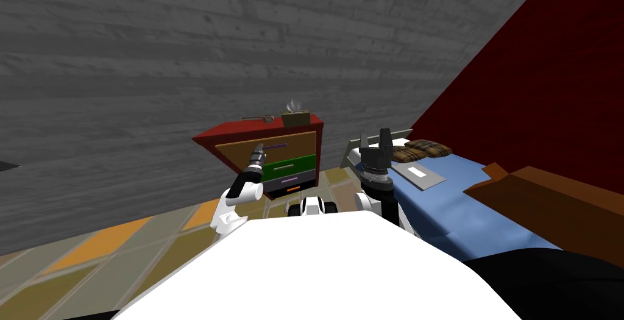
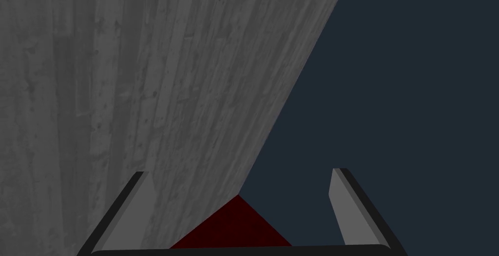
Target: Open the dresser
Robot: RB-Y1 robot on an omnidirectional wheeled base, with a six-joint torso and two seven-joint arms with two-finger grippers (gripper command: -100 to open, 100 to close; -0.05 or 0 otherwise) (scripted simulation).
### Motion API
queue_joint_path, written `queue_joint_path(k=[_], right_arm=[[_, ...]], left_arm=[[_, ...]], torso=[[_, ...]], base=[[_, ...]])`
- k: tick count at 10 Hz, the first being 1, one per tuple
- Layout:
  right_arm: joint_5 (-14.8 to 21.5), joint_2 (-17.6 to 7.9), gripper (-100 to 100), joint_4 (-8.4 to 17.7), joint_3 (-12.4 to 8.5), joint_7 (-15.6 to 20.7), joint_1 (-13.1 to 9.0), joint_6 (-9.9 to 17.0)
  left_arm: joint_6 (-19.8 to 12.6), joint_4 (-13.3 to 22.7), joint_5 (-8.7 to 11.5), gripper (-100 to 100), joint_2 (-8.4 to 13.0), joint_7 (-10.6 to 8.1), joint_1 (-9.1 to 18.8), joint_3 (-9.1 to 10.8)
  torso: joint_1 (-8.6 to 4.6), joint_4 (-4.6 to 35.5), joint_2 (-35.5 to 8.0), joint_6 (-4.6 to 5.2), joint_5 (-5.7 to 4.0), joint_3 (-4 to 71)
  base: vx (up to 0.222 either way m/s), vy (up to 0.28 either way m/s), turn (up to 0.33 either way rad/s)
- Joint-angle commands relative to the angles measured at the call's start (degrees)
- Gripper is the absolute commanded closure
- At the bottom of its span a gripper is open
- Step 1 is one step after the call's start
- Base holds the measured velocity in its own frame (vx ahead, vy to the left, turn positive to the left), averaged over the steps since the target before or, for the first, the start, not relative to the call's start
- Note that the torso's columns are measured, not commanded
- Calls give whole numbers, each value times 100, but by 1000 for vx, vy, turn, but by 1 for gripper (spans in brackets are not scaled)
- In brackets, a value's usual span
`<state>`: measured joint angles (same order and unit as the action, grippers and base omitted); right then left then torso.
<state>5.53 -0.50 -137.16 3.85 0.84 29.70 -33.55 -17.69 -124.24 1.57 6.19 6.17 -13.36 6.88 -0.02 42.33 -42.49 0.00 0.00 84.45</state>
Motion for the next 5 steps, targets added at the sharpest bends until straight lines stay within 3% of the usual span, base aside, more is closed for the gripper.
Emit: queue_joint_path(k=[1, 5], right_arm=[[0, 0, 0, 0, 0, 0, -1, 0], [0, 1, 0, 1, 1, 0, -3, 1]], left_arm=[[-33, -102, 15, 100, 7, 1, -66, -27], [-85, -256, 39, 100, 18, 3, -165, -67]], torso=[[-4, 2, -3, 0, -2, -2], [10, -5, 14, -6, 2, 8]], base=[[-82, -34, 25], [-170, -33, 13]])
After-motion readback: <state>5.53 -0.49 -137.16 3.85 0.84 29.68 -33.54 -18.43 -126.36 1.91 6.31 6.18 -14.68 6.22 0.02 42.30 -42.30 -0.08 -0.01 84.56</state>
